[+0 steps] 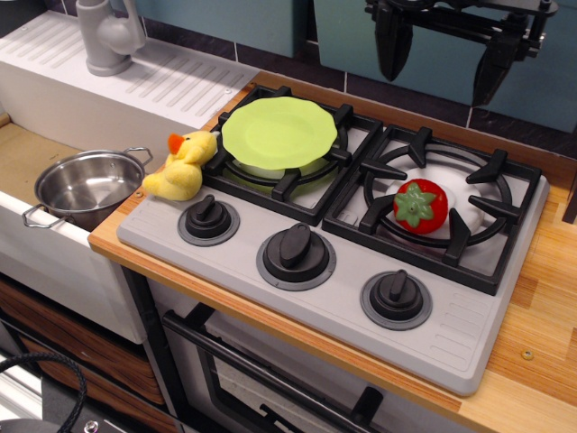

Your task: Put strawberry on plate and stuffedduck in pot or pan in sink

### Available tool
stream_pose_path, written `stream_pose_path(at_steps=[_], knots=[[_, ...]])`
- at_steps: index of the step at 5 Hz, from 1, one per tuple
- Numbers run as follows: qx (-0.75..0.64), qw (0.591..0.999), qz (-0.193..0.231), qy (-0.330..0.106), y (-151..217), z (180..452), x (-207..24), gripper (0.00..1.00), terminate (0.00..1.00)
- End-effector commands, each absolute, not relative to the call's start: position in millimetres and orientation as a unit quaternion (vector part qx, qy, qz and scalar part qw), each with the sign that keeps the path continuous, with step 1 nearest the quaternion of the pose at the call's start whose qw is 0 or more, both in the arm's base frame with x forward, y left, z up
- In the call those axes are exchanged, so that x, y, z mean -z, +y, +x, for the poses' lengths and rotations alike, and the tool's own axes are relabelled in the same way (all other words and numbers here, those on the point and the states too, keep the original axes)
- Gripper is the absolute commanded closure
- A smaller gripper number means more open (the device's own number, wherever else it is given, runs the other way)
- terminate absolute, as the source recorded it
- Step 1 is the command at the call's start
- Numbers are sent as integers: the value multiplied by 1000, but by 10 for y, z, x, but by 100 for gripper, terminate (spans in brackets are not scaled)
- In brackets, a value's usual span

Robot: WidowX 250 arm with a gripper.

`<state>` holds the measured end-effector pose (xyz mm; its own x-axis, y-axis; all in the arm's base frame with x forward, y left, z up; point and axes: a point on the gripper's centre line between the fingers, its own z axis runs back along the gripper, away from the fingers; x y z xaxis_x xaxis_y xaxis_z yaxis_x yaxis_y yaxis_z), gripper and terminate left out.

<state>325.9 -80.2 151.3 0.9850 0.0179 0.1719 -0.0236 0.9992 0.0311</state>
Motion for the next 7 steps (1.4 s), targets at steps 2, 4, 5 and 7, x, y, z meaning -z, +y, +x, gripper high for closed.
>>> stream_pose_path(at_steps=[2,4,5,7], knots=[[-7,995,6,-104,-812,3297,-1347,0,0],[2,990,-14,-138,-828,3396,-1023,0,0],[6,988,-15,-154,-797,3441,-893,0,0],[11,985,5,-175,-688,3472,-789,0,0]])
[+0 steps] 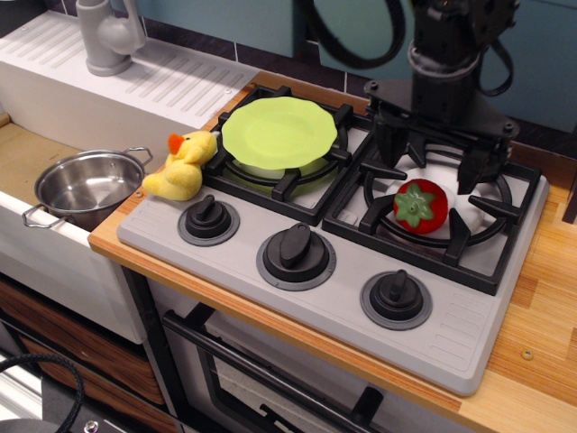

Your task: Put strawberry on plate and stuffedduck in pot or pan in sink

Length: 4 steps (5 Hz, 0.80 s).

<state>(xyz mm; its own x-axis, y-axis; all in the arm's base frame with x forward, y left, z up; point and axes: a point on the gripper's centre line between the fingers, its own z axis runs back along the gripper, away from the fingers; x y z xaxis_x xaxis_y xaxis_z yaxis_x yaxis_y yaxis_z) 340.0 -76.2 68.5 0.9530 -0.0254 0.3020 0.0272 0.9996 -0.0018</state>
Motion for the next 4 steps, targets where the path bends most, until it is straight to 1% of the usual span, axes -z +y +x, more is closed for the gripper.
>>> stream_pose_path(at_steps=[1,2,4], knots=[[9,986,17,-165,-637,3445,-747,0,0],[2,987,26,-161,-638,3409,-658,0,0],[-11,986,12,-168,-798,3338,-390,0,0]])
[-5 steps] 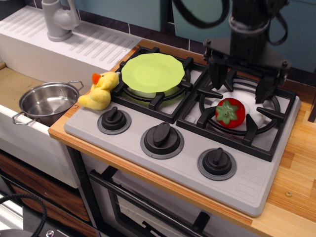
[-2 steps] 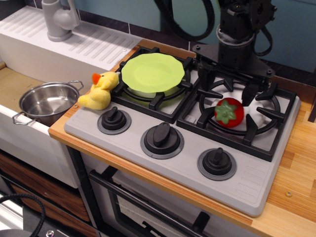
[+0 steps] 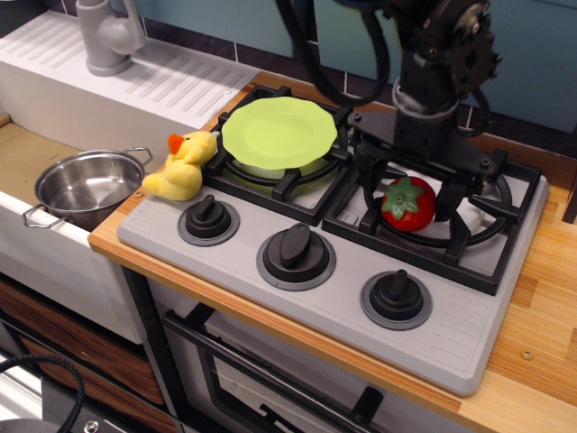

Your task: Put strawberry on plate and stuffedduck in pot or pan in sink

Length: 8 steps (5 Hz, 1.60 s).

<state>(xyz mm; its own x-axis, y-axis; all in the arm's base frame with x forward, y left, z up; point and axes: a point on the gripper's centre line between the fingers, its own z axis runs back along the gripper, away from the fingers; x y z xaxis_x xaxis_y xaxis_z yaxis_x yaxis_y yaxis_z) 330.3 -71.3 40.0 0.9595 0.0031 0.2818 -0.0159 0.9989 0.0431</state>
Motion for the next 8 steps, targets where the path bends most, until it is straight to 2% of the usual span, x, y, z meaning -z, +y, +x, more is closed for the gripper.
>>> stream_pose_path(at_steps=[1,2,3,4,6,7,8], knots=[[-23,986,17,-165,-869,3317,-348,0,0],[-25,987,25,-159,-893,3316,-392,100,0],[-24,987,32,-153,-900,3311,-512,100,0],[-28,990,40,-130,-914,3259,-773,100,0],[-26,993,47,-101,-925,3202,-1099,100,0],[-7,995,40,-93,-878,3217,-1255,100,0],[24,995,23,-97,-699,3379,-1324,100,0]])
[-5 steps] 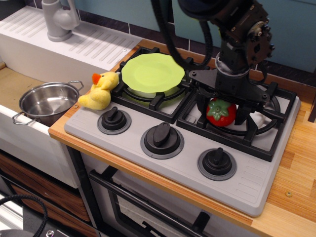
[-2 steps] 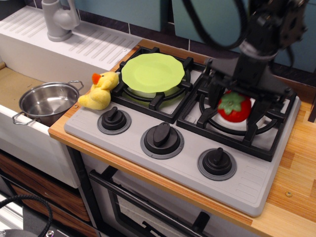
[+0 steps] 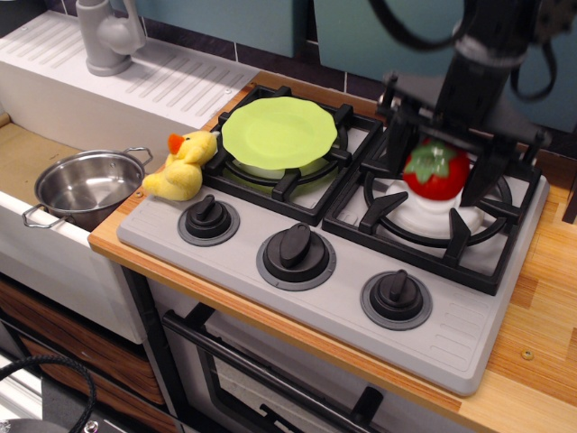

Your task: Put strawberry on plate and stuffedduck in pot or pan in sink

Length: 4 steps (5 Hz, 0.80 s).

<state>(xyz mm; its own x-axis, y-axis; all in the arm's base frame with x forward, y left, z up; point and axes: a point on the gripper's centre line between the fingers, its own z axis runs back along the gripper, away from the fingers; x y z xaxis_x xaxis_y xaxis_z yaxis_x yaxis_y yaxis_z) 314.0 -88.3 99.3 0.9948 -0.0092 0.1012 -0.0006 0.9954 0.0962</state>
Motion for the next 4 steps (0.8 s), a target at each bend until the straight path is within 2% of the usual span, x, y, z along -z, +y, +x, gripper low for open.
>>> stream_pose_path(at_steps=[1,2,4], knots=[[62,993,16,-102,-353,3599,-1303,100,0],[81,991,10,-110,-80,3713,-1244,100,0],[88,989,9,-120,287,3667,-1049,100,0]])
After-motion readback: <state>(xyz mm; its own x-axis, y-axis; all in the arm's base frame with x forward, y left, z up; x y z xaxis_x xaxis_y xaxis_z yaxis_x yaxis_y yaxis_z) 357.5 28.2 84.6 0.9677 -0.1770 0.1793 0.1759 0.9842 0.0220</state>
